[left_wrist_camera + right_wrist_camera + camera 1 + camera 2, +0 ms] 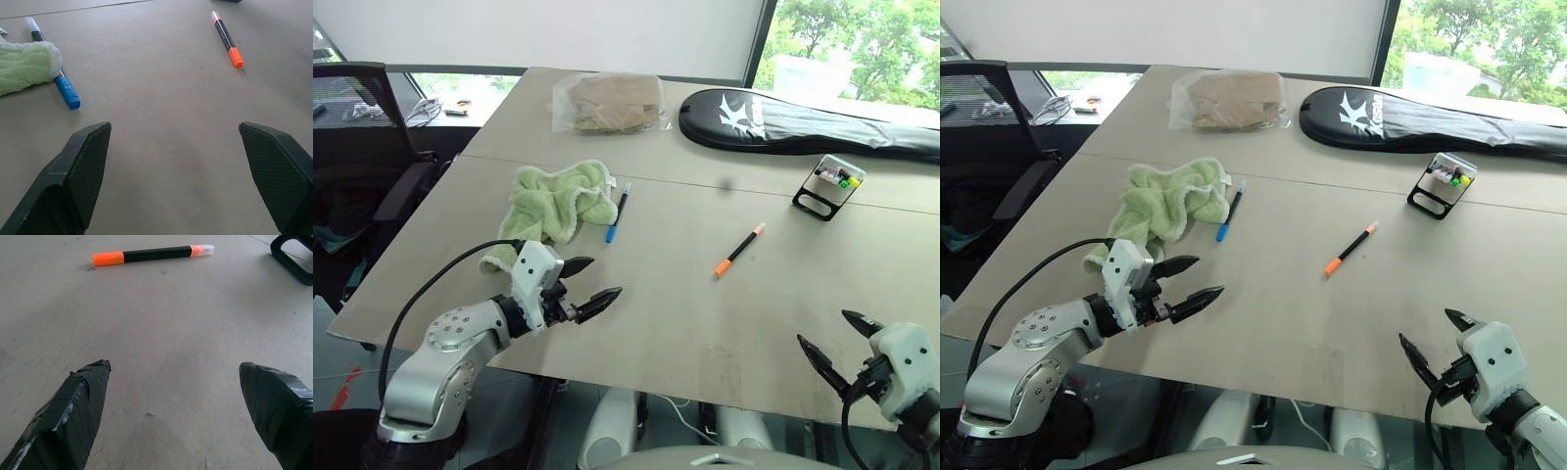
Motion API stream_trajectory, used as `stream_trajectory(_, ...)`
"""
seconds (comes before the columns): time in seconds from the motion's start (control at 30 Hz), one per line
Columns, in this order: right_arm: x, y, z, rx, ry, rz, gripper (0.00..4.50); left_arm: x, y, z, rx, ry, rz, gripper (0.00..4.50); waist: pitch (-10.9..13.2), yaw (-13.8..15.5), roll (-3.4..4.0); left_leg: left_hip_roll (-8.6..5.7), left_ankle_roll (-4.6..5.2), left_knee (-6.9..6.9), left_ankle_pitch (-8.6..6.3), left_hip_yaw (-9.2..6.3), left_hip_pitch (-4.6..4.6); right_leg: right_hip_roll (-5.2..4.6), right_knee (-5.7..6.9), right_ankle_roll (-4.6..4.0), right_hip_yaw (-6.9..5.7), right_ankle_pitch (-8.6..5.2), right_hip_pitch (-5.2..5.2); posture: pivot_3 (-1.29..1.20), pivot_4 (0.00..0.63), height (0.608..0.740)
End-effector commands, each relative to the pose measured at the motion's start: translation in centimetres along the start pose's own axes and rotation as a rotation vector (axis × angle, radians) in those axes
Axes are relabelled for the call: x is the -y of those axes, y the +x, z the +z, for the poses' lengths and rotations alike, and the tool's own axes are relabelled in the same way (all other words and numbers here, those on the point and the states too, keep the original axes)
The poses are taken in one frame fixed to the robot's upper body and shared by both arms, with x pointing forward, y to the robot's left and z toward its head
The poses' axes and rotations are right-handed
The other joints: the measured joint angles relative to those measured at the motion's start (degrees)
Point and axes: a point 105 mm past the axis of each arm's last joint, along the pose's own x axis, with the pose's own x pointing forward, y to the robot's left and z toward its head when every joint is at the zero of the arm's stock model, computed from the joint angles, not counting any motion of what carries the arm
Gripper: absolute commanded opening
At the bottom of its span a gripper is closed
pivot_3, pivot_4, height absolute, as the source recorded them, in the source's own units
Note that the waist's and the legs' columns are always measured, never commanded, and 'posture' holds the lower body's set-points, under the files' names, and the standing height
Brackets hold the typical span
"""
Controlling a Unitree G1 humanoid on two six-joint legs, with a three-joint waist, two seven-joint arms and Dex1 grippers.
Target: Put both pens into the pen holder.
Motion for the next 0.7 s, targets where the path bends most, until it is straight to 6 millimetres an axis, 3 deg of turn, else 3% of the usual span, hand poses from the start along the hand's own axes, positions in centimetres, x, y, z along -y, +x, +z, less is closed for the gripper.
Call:
stream_trajectory(0.03,-0.4,1.0,2.5,0.062,-0.021,0.0,4.49,0.8,0.2,1.3,0.047,0.035,-0.044,4.31,0.0,0.0,0.0,0.0,0.0,-0.01,0.0,0.0,0.0,0.0,0.0,0.0,-0.01,0.0,0.0,0.0,0.15,0.74)
stream_trajectory(0.13,-1.4,3.7,4.5,0.063,-0.047,0.053,4.49,1.1,0.7,2.1,0.079,0.046,-0.06,4.31,0.0,-0.4,-0.07,0.05,0.0,0.0,0.0,0.09,0.03,-0.13,-0.01,-0.16,-0.15,0.11,-0.03,0.0,0.15,0.74)
stream_trajectory(0.23,-1.0,6.0,5.4,-0.06,-0.041,0.026,4.49,1.4,1.1,2.4,0.082,0.073,-0.086,4.31,0.0,-0.1,-0.11,0.04,0.0,-0.01,0.0,0.17,0.42,-0.51,0.0,-0.22,-0.71,0.16,0.17,0.0,0.15,0.74)
stream_trajectory(0.33,-1.2,8.7,7.3,-0.137,0.077,0.067,4.49,1.7,1.4,2.8,0.09,0.126,-0.101,4.31,0.0,0.0,-0.13,0.05,-0.01,-0.03,0.0,0.18,0.48,-0.54,0.0,-0.35,-0.82,0.24,0.25,0.0,0.15,0.74)
stream_trajectory(0.43,0.1,12.3,9.2,-0.203,0.235,0.018,4.49,2.1,1.1,5.2,0.212,0.205,-0.136,4.31,0.0,-0.1,-0.15,0.05,-0.01,-0.03,0.01,0.17,0.48,-0.56,0.01,-0.47,-1.02,0.32,0.24,0.0,0.15,0.74)
stream_trajectory(0.53,0.6,14.5,11.1,-0.209,0.264,-0.009,4.49,2.6,1.0,5.9,0.231,0.231,-0.188,4.31,0.0,0.3,-0.14,0.02,0.0,-0.03,0.01,0.12,0.35,-0.55,0.01,-0.51,-1.3,0.34,0.22,0.0,0.15,0.74)
stream_trajectory(0.7,1.2,17.7,10.7,-0.325,0.403,-0.114,4.49,1.9,0.9,6.8,0.255,0.234,-0.155,4.31,0.0,-0.1,-0.11,-0.21,0.24,-0.04,0.12,0.2,0.19,-0.49,-0.01,-0.47,-1.43,0.34,0.22,0.0,0.15,0.74)
